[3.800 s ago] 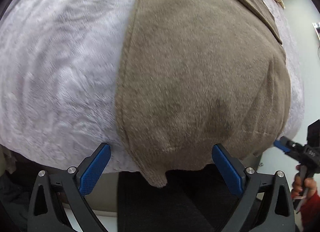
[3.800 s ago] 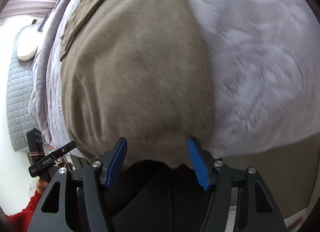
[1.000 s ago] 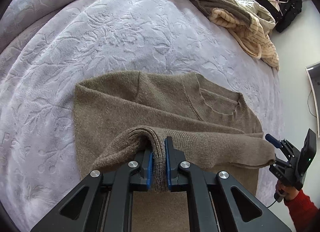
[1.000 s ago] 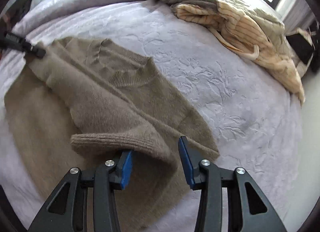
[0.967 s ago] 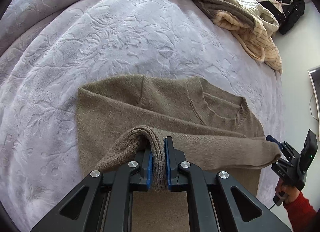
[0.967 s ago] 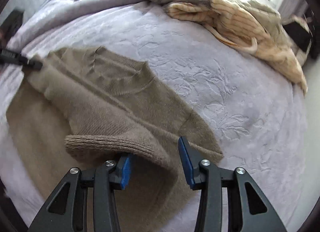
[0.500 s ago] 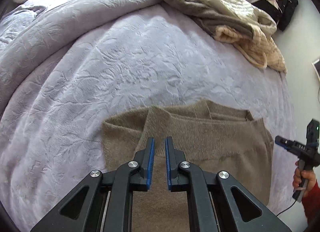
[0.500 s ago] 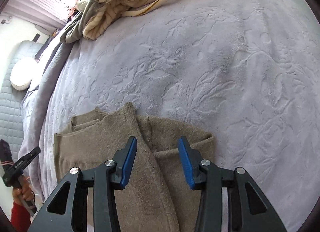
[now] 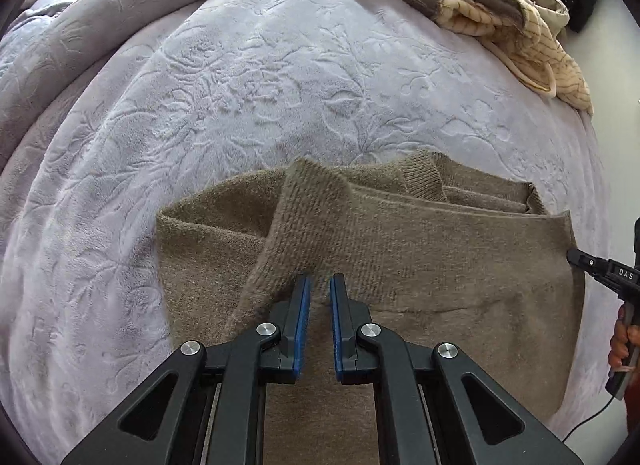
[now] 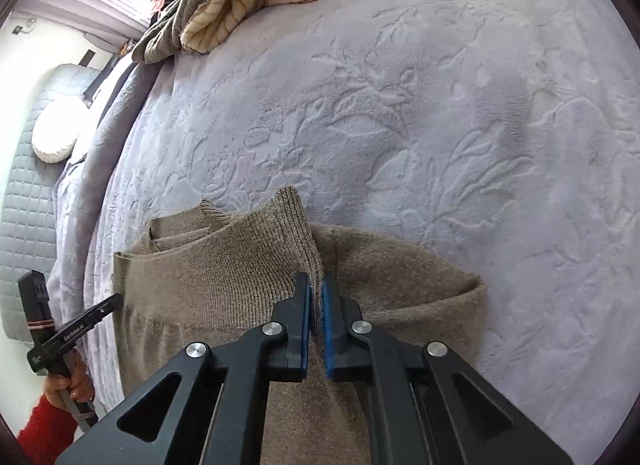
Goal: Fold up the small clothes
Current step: 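Lay the hem down, open both tools and lift them off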
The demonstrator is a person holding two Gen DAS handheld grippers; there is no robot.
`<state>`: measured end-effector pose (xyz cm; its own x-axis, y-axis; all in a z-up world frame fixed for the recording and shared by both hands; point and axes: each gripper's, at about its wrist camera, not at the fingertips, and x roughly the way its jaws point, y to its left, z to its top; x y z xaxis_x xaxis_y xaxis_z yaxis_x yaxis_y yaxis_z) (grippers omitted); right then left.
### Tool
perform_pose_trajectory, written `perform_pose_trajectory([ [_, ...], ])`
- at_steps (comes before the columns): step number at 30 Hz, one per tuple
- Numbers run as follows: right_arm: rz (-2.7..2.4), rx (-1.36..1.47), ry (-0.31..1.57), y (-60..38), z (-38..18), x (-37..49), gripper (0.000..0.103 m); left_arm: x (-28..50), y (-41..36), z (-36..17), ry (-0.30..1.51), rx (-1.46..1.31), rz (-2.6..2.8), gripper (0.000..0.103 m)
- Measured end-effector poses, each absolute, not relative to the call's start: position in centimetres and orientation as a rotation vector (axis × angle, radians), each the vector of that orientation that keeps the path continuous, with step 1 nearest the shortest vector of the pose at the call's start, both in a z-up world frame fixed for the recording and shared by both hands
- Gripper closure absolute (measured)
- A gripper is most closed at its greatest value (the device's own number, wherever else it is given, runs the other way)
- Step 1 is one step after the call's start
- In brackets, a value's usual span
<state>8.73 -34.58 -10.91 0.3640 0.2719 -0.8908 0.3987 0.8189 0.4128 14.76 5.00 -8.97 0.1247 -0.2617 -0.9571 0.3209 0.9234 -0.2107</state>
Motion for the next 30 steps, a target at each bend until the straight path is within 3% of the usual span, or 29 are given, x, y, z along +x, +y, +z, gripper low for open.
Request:
perform_pose_trajectory([
  [5,-0.121,0.689,1.226,-35.2,-12.0,8.5,0.094,15.2,5.4,-10.1,1.401,0.035,-0.386,0.093],
  [15,-0.013,0.669,1.194,-31.2,-7.2,0.4,0.092,9.0,8.5,-6.1,1.377,0.044,-0.412,0.093],
  [23,-0.020,0.716,1.367,-27.6,-12.7,-6.1,0.093,2.3,11.4,-11.2,1.505,0.073,-0.410,0.093],
  [30,-0.054,0.752,1.344,-27.3,-13.1,-8.9,0.093,-0.3,16.4,-11.1,1.529,-0.086,-0.374,0.093],
])
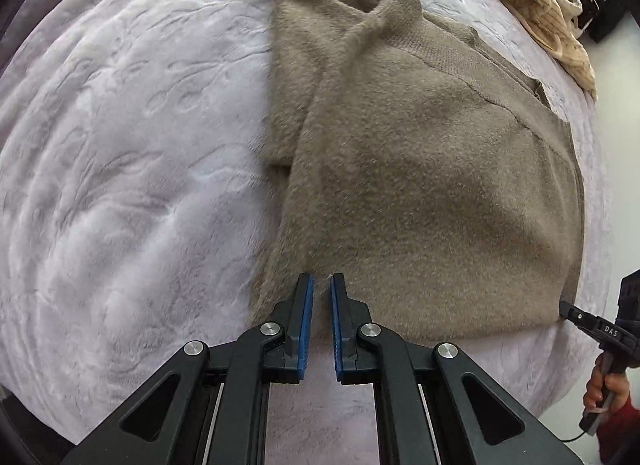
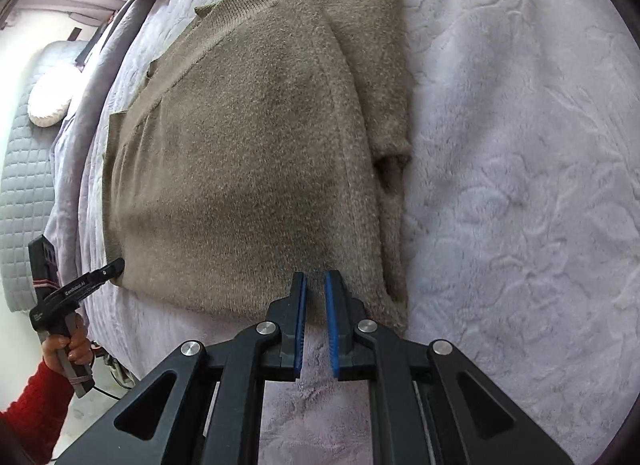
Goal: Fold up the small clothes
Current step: 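Lay the hem down, open both tools and lift them off, then pull both open tools back from the folded sweater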
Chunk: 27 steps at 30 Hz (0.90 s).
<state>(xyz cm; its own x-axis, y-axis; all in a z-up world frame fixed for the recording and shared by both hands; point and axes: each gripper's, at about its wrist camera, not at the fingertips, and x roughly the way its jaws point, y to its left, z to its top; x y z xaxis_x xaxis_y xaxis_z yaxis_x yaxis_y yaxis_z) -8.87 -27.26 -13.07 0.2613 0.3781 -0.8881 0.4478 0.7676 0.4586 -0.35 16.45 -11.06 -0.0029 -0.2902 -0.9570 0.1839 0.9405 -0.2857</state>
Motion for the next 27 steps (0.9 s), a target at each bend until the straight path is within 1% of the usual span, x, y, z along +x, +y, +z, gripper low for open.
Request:
perform_pose_trajectory([
  [7,-0.089,0.723,1.358,-26.0,-12.6,-8.4,0.093,-1.1,18.6,-11.0,1.524,-0.185,-0.322,0.093],
  [12,-0.126,0.708,1.375,-25.2,-12.0,-8.1,0.092,-0.8,17.7,-9.8,1.497,-0.131,-0.286,0.093],
  [15,-0.155,0.677,1.342,-24.8,-10.5,-8.4,0.092,-1.1,17.4,-8.9,1.460,-0.083,-0.267,0.093],
  [17,-0.150,0.651,1.310,-24.1,-9.6,-8.1,0.092,-0.2,18.3,-9.6,1.479,-0.050,-0.241,0.093],
  [20,-0.142,0.607,1.307,-23.2,-9.4,-7.0,0.092,0.2,18.9,-10.6,1.500,-0.073,-0.216,0.081],
  [25,-0.192,0.558,1.396,-23.2,-12.5,-6.1,0.093,0.0,18.3,-10.6,1.493,-0.038,-0.222,0.081],
  [27,-0.186,0.600,1.378,-23.7,-12.8,-6.5,0.093,0.1,17.4,-10.8,1.494,-0.032,-0.221,0.081],
])
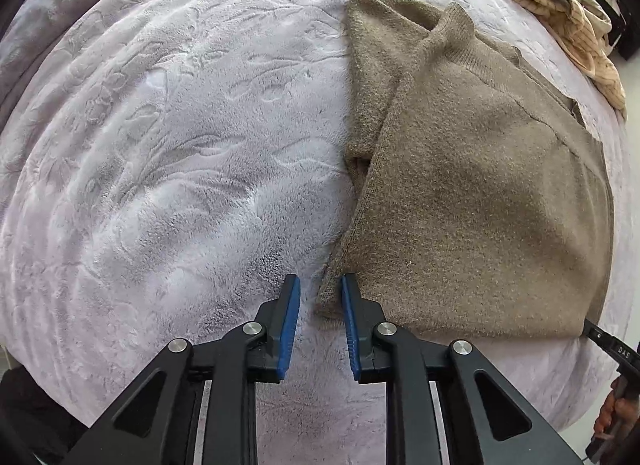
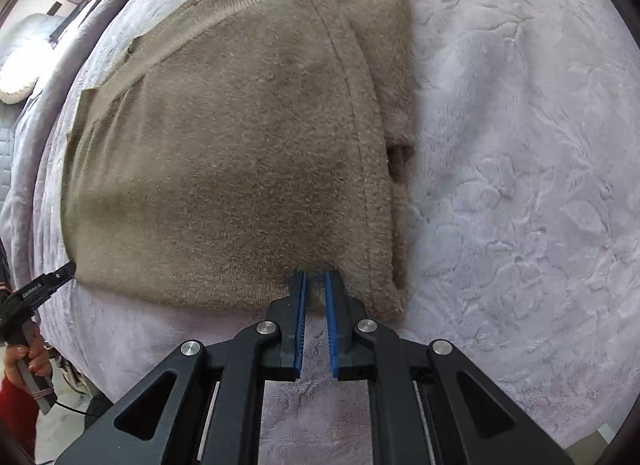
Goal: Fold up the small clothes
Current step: 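Pull both open tools back from the folded sweater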
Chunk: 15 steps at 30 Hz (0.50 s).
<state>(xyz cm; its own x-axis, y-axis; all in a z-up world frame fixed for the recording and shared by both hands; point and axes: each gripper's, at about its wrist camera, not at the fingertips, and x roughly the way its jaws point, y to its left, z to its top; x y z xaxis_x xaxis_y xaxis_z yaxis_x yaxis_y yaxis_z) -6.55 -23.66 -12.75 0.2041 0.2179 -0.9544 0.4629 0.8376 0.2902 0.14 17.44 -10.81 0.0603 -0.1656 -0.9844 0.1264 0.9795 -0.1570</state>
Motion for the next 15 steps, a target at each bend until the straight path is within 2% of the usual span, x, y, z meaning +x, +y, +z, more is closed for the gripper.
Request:
perform_pose_trajectory([
  [2,-0.191,0.610,1.382,-23.8,-12.6,-6.7,0.093,-0.2,17.0,-10.7,1.497,-0.037,-0.221,0.081],
  [3,-0.192,0.604,1.387,-23.7,-12.5,-6.7,0.093,-0.3,17.1,-10.8,1.500,-0.041,-0.219,0.078],
  [4,-0.191,0.598,1.394,-23.6,-12.5,-6.6,0.093,-0.3,17.1,-10.8,1.504,-0.034,-0.206,0.072],
  [5,-0.189,0.594,1.402,-23.5,-12.5,-6.6,0.093,-0.4,17.3,-10.8,1.506,-0.018,-0.185,0.059],
  [6,-0.188,0.589,1.409,-23.3,-12.5,-6.5,0.093,-0.5,17.4,-10.9,1.502,-0.009,-0.170,0.055],
  [15,-0.189,0.569,1.449,-22.2,-12.8,-6.0,0.093,-2.0,17.1,-7.8,1.472,0.032,-0.157,0.055],
])
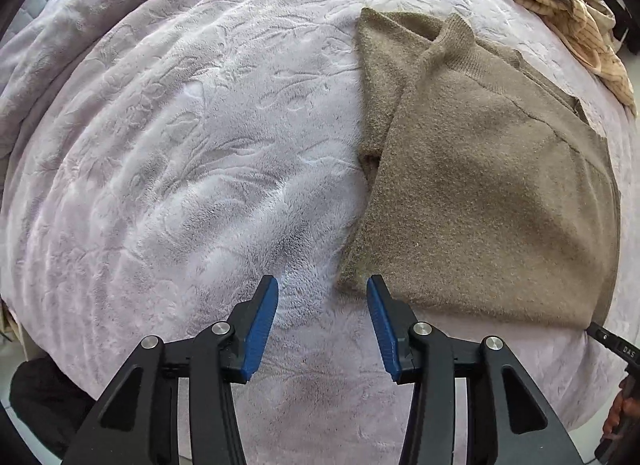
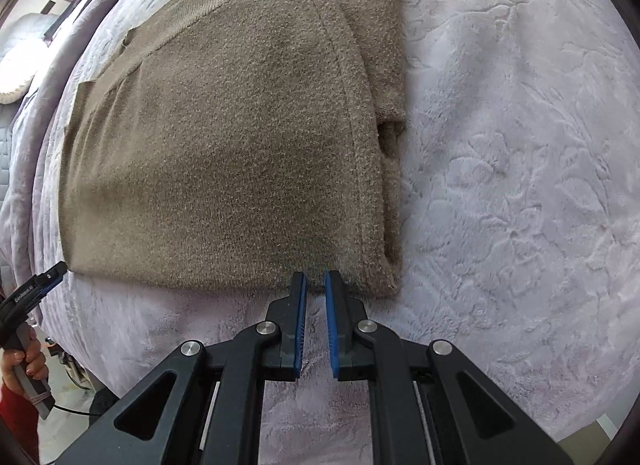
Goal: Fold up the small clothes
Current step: 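Pull both open tools back from the folded sweater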
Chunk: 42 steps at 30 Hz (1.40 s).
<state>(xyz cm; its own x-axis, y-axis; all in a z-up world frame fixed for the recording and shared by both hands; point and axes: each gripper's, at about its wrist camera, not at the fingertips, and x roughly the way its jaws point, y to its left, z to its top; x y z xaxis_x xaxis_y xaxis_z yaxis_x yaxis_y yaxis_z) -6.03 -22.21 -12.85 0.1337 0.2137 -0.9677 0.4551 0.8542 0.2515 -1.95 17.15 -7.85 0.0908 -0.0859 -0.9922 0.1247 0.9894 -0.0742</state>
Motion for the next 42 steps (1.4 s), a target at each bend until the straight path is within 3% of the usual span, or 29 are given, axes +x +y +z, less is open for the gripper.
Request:
perform_pose_trajectory([
  [7,-0.207,0.613,1.467,-20.7,-13.7,-5.6,0.092,-3.4,16.0,-4.9,1.468,0.036,-0.162,0.055],
  [12,-0.209,0.647,1.441,-20.3,-13.2,-6.3,0.084,-5.0,13.4,-2.7,1.472,0.055,-0.177,0.053],
  [13,-0.208,0.648,1.435,-20.1,-13.2,-6.4,0.082,-5.0,13.4,-2.8,1.477,0.057,-0.176,0.046],
  [14,-0.205,0.648,1.430,-19.9,-13.0,-6.3,0.079,-4.8,13.5,-2.8,1.478,0.062,-0.169,0.023],
  [15,-0.200,0.650,1.424,-20.0,-12.9,-6.4,0.077,-4.7,13.2,-2.7,1.465,0.071,-0.155,0.014],
  [17,-0.190,0.651,1.418,-19.6,-12.7,-6.3,0.065,-5.0,13.1,-2.5,1.445,0.087,-0.150,0.014],
  [21,-0.159,0.649,1.414,-19.5,-12.0,-6.0,0.064,-5.2,12.3,-2.4,1.449,0.109,-0.155,0.014],
  [25,-0.140,0.660,1.421,-18.9,-12.2,-5.5,0.053,-5.3,11.4,-2.4,1.443,0.146,-0.147,0.014],
  [30,-0.123,0.660,1.432,-18.3,-12.4,-5.1,0.053,-5.3,10.8,-2.6,1.456,0.137,-0.163,0.014],
  [34,-0.117,0.648,1.433,-17.8,-12.1,-4.9,0.045,-5.3,10.8,-2.9,1.464,0.116,-0.188,0.014],
  [42,-0.127,0.638,1.426,-14.6,-11.2,-4.4,0.045,-4.4,12.2,-4.5,1.507,0.056,-0.277,0.014],
])
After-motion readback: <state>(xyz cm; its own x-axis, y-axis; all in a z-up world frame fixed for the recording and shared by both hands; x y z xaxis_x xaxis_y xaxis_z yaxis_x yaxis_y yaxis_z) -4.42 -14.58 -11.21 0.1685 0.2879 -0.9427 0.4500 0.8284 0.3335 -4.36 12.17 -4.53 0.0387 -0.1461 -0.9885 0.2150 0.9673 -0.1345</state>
